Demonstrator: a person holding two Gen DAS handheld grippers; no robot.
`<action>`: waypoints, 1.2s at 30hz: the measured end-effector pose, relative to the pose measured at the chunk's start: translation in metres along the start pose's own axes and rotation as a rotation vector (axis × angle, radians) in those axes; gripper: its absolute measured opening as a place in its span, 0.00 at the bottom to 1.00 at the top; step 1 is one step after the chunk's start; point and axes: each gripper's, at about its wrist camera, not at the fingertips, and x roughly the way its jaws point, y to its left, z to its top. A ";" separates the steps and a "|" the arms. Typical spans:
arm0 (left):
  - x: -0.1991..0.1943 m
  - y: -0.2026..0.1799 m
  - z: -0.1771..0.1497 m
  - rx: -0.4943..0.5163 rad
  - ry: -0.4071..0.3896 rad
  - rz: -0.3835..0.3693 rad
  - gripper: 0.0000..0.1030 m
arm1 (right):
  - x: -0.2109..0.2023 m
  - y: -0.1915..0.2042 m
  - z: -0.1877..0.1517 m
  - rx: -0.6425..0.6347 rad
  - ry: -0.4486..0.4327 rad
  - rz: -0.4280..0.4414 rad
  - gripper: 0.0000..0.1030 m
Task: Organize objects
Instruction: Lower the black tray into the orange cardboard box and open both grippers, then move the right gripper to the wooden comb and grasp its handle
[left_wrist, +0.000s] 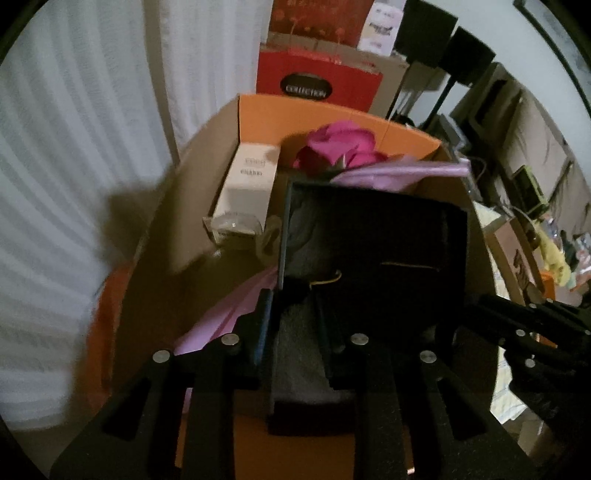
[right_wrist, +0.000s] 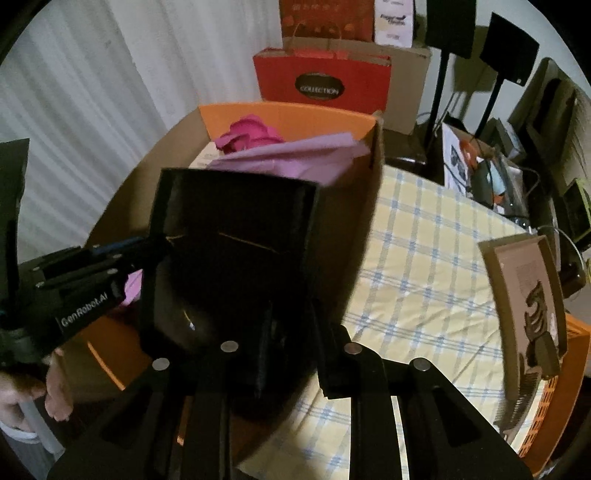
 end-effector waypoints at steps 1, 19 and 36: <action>-0.004 0.000 0.001 0.002 -0.009 -0.001 0.29 | -0.005 -0.003 0.000 0.004 -0.008 0.004 0.20; -0.062 -0.065 0.002 0.067 -0.132 -0.078 0.72 | -0.085 -0.071 -0.027 0.079 -0.144 -0.116 0.57; -0.037 -0.190 -0.015 0.223 -0.089 -0.171 0.73 | -0.135 -0.195 -0.081 0.235 -0.181 -0.271 0.72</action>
